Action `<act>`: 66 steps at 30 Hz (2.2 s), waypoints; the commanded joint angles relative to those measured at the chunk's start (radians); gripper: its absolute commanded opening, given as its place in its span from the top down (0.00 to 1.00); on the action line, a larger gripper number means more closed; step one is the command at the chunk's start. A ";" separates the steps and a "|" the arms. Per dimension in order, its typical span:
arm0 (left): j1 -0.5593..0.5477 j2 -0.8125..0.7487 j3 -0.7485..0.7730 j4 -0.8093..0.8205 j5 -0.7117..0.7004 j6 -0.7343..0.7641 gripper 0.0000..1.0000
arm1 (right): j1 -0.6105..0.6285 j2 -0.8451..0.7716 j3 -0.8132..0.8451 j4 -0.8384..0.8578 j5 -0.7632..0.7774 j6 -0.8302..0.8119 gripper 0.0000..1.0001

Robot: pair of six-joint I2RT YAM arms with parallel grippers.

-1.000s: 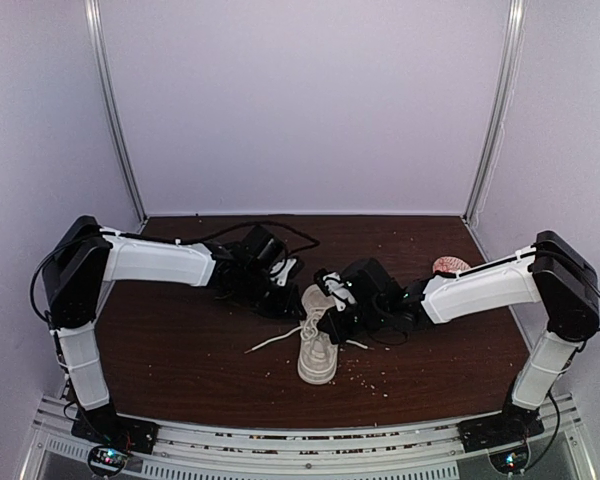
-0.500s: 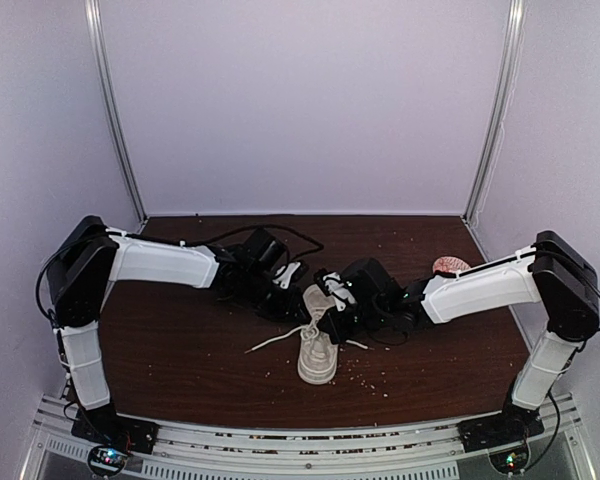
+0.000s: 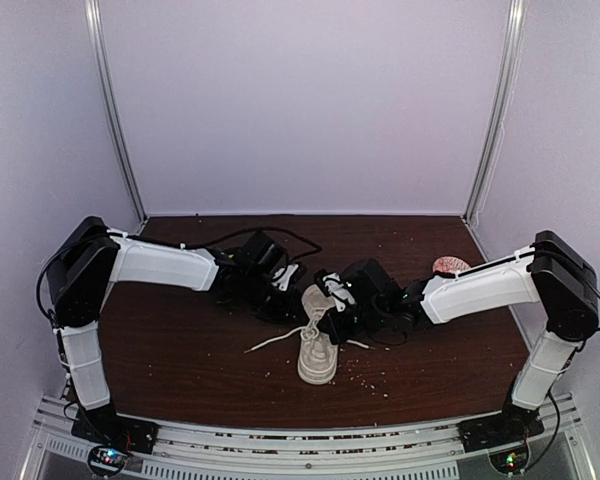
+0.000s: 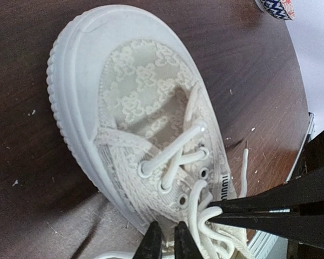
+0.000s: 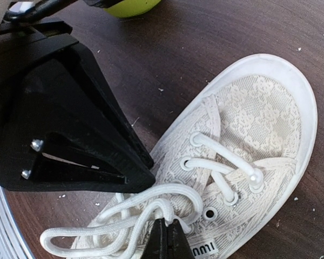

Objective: Tie the shoes

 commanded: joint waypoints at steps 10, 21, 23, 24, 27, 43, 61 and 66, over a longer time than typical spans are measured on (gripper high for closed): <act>0.004 0.034 -0.007 0.111 0.132 0.006 0.86 | -0.011 0.016 0.038 -0.091 0.001 0.054 1.00; 0.004 0.049 -0.018 0.145 0.158 0.002 0.85 | -0.032 0.038 0.039 -0.056 -0.040 0.079 1.00; 0.004 0.053 -0.018 0.146 0.162 0.006 0.85 | -0.035 0.039 0.033 -0.038 -0.049 0.075 1.00; 0.004 0.058 -0.018 0.147 0.163 0.008 0.84 | -0.036 0.038 0.028 -0.025 -0.055 0.074 1.00; 0.004 0.067 -0.019 0.154 0.171 0.012 0.83 | -0.040 0.028 0.003 0.024 -0.079 0.067 1.00; 0.004 0.091 -0.005 0.200 0.229 0.065 0.77 | -0.055 0.001 -0.060 0.160 -0.132 0.022 1.00; 0.004 0.112 -0.012 0.302 0.318 0.028 1.00 | -0.074 -0.004 -0.065 0.175 -0.147 0.018 1.00; 0.006 0.090 -0.025 0.291 0.263 0.026 1.00 | -0.083 -0.022 -0.063 0.150 -0.130 0.024 1.00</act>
